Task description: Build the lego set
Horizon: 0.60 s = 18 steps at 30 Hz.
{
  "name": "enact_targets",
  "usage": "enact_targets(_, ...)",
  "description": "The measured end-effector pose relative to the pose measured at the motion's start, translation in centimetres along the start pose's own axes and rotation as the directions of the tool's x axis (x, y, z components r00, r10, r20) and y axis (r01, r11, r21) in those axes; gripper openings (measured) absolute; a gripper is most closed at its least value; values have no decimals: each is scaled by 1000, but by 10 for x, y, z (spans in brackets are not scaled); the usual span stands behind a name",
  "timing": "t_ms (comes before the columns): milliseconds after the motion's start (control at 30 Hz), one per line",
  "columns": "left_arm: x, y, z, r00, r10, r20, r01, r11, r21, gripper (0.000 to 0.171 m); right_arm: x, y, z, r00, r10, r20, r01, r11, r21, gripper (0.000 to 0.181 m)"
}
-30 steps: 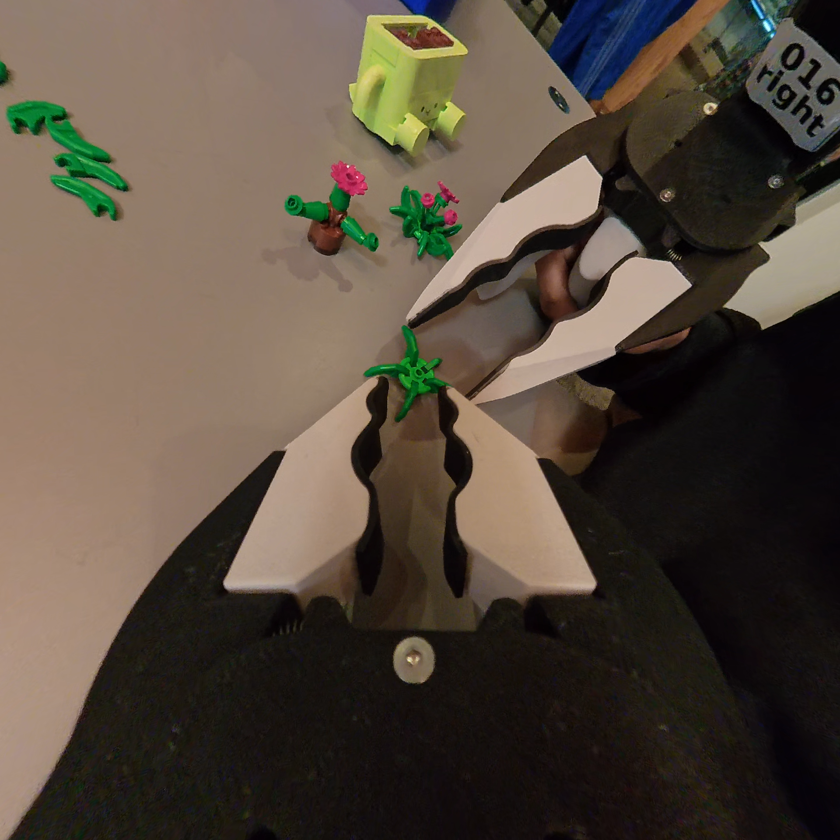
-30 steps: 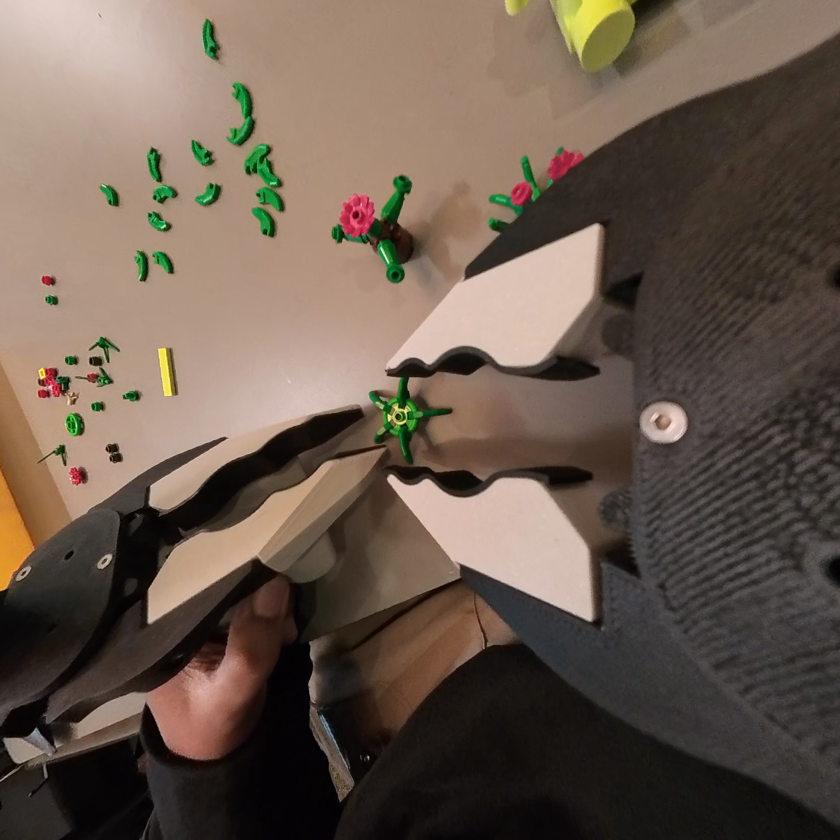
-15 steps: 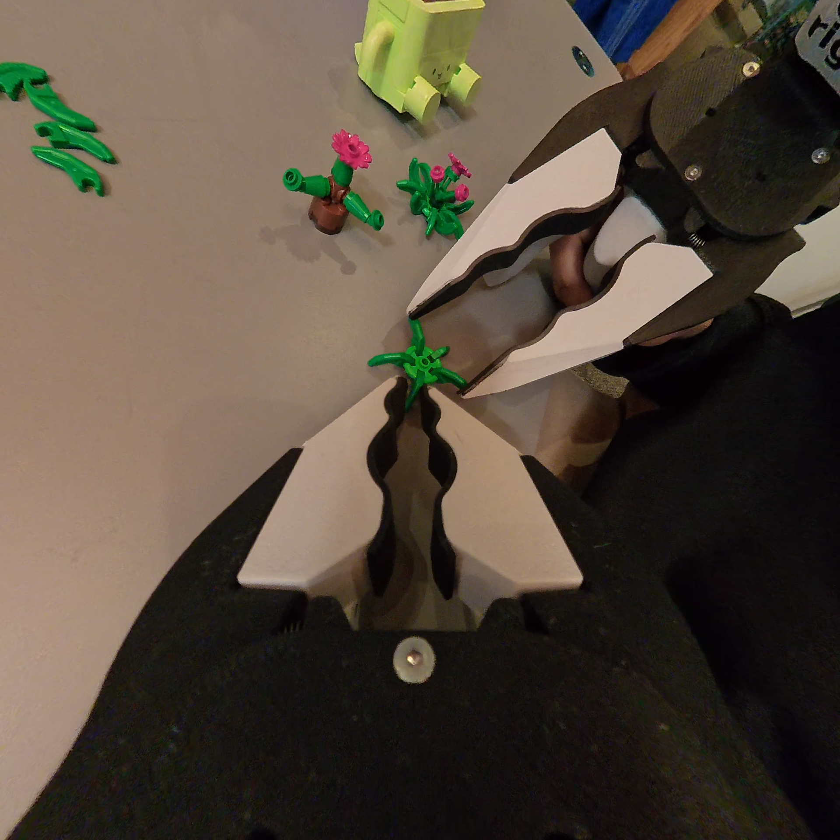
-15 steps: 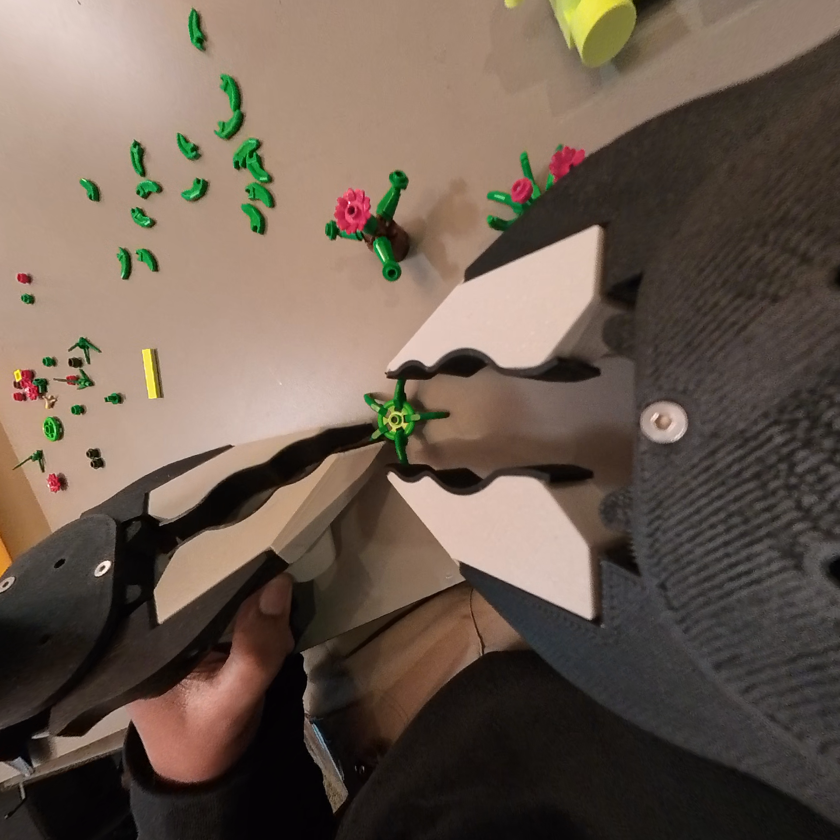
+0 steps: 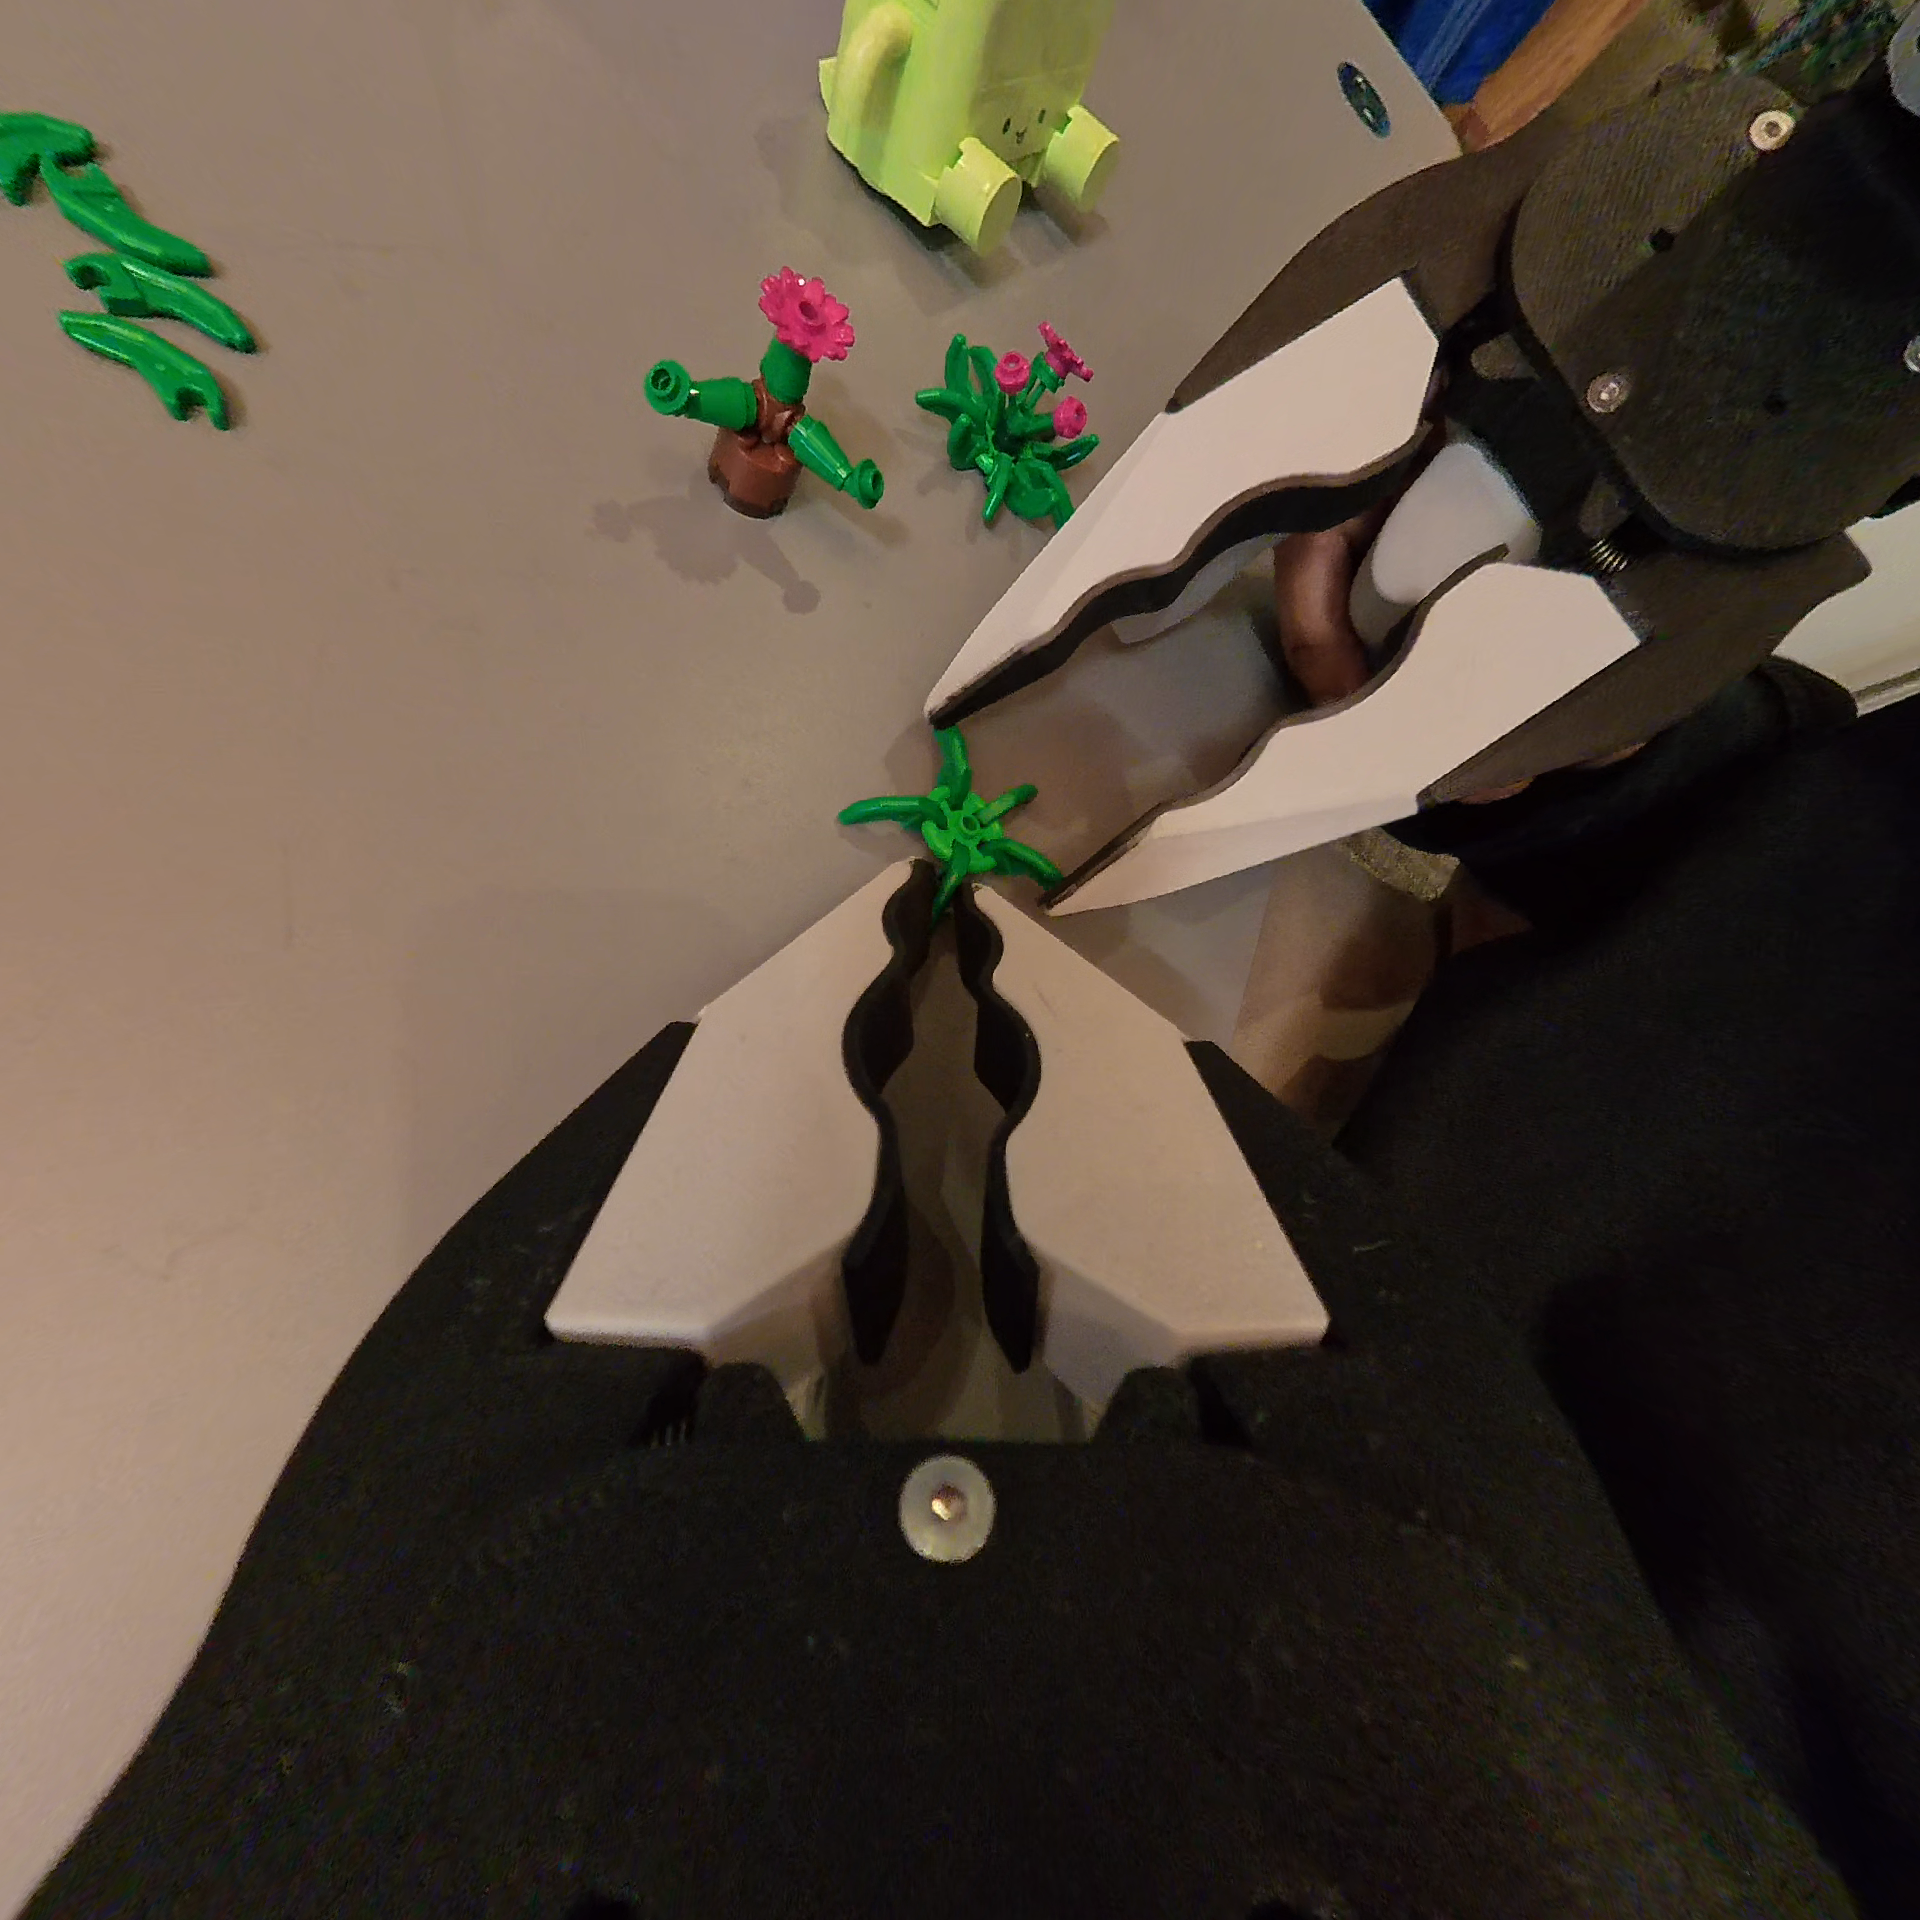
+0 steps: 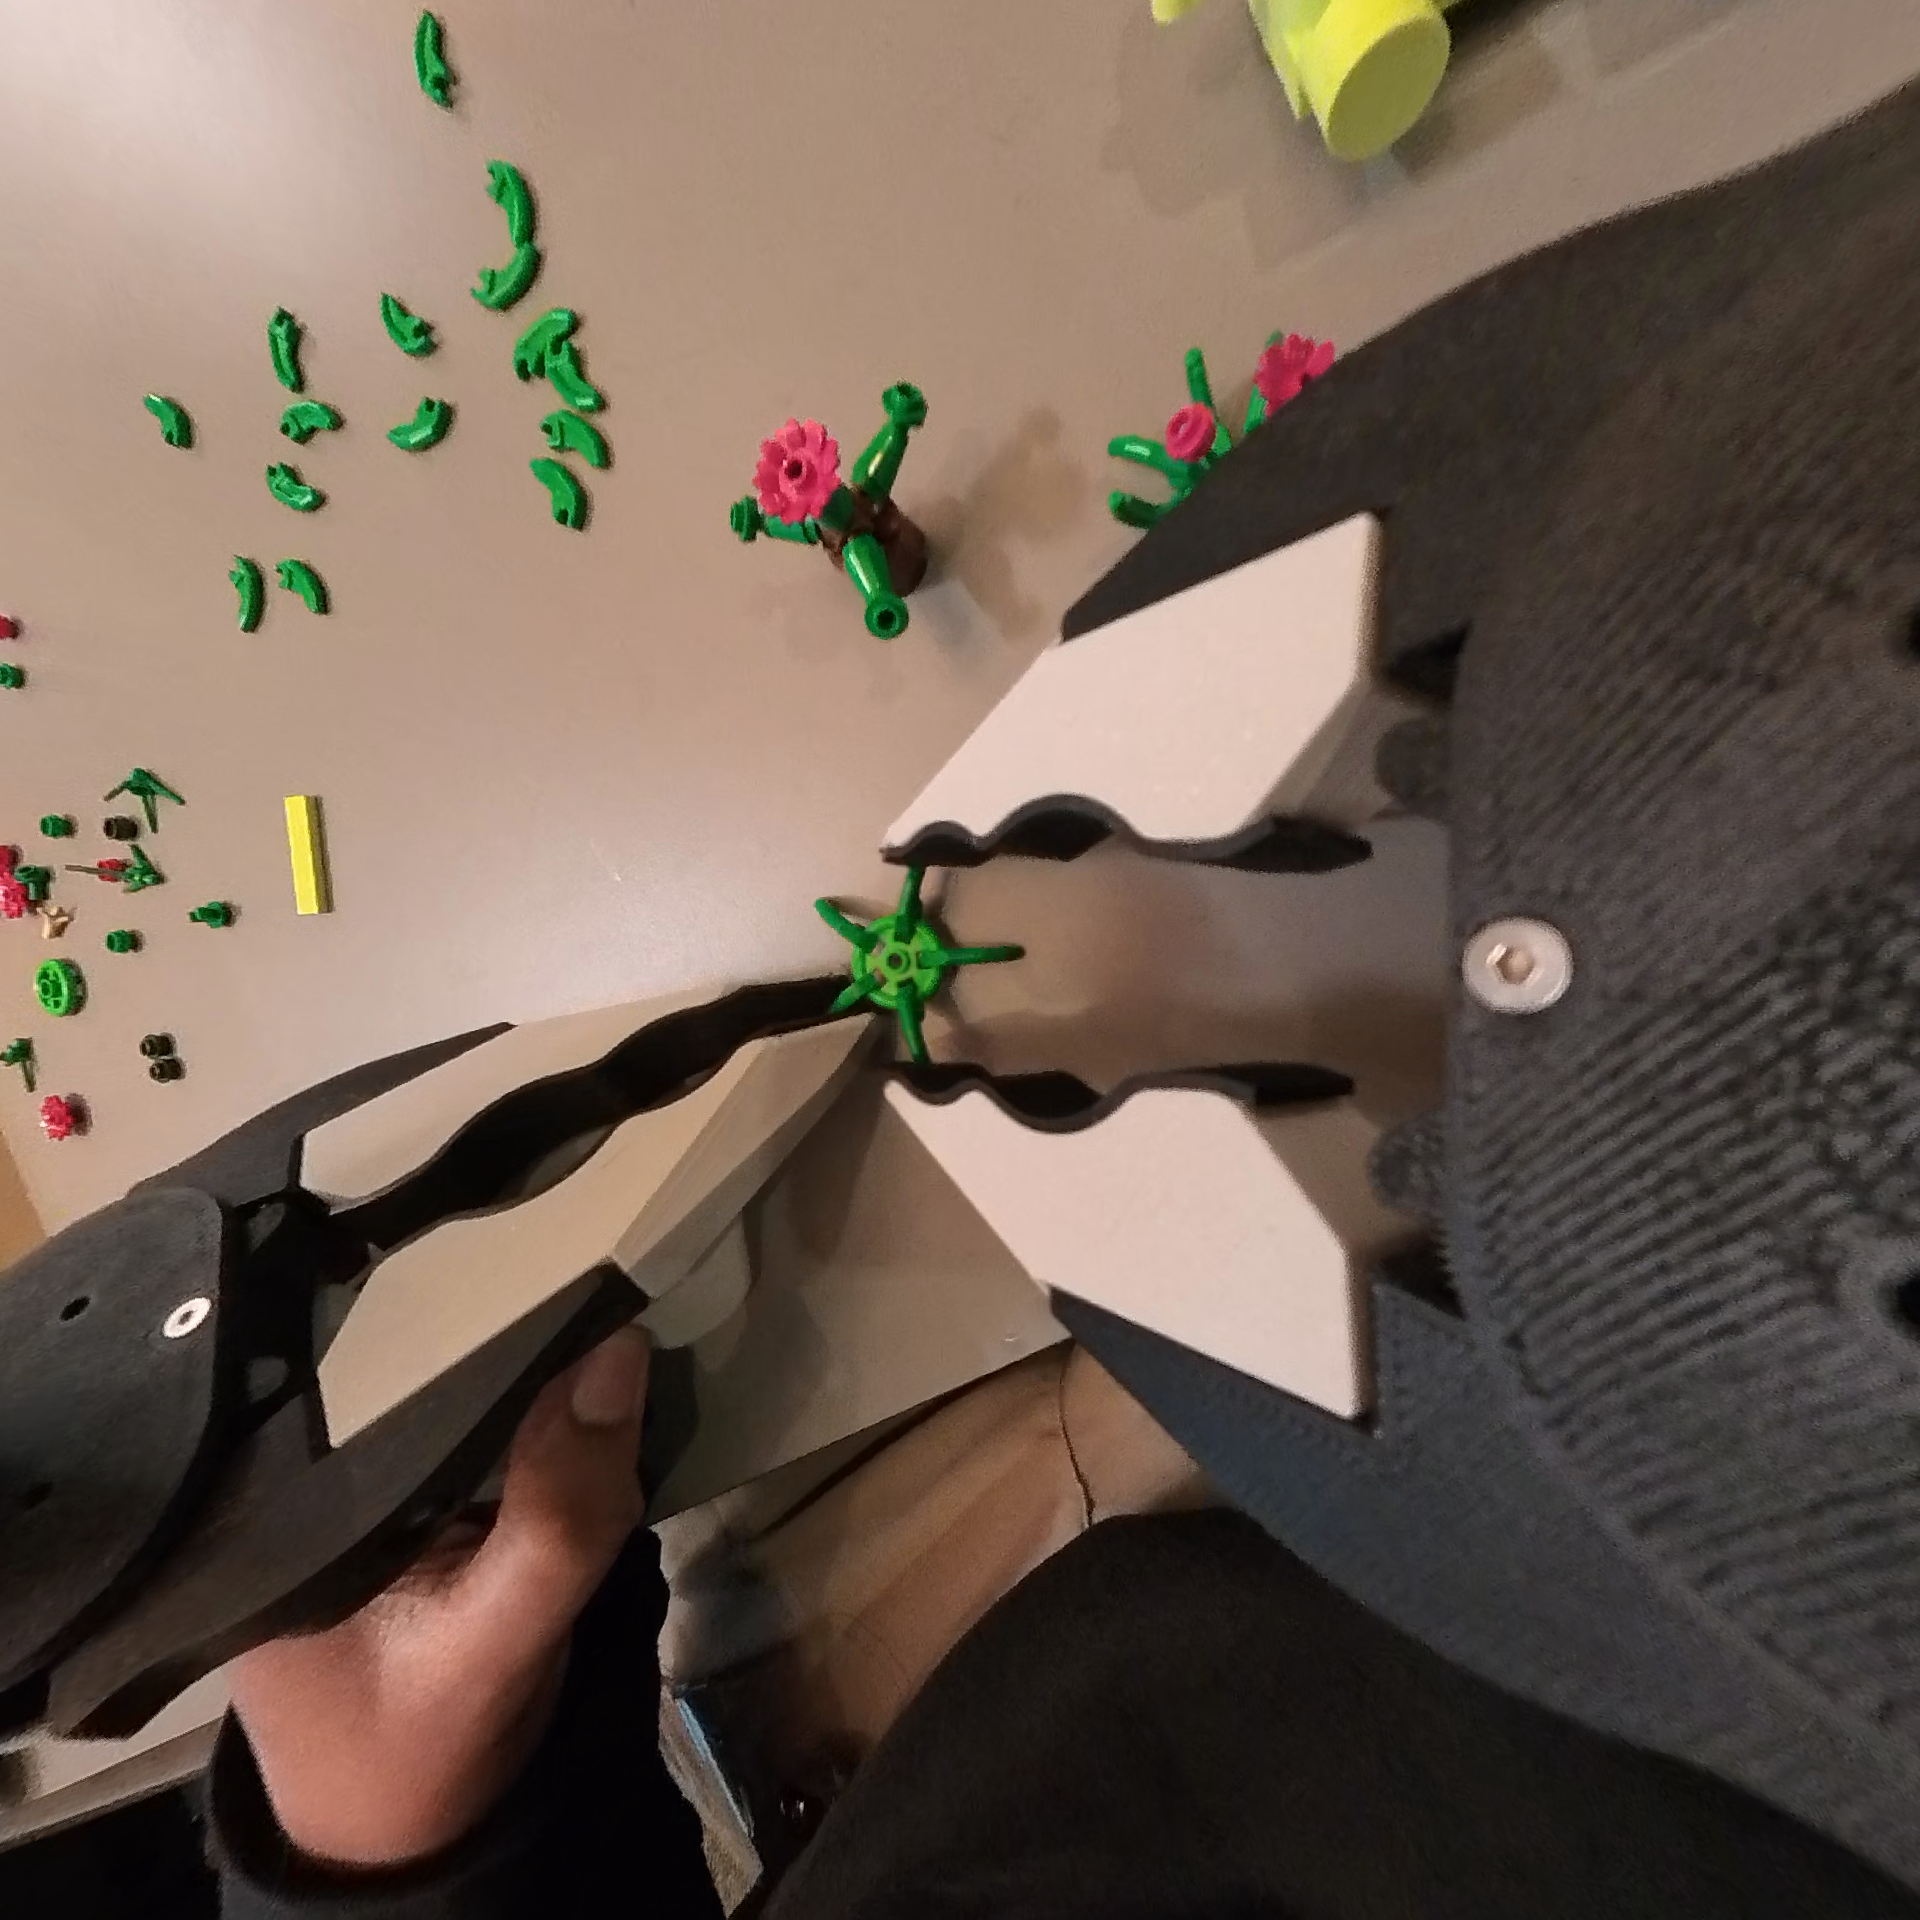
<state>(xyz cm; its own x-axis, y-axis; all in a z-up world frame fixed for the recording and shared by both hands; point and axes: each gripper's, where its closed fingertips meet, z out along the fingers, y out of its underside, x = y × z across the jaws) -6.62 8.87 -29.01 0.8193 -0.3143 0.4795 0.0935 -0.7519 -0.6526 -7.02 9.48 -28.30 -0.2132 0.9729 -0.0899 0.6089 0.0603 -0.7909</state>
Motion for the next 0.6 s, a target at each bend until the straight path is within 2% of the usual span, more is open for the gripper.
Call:
enact_targets(433, 0, 0, 0, 1000, 9, 6, -9, 1000, -4, 3, -1, 2, 1, 1000, -19, -10, 19, 1000, -11, 37)
enact_targets(600, -2, 0, 0, 1000, 1, 13, -1, 1000, 3, 2, -2, -6, -7, 1000, 0, 20, -1, 999, 54, 38)
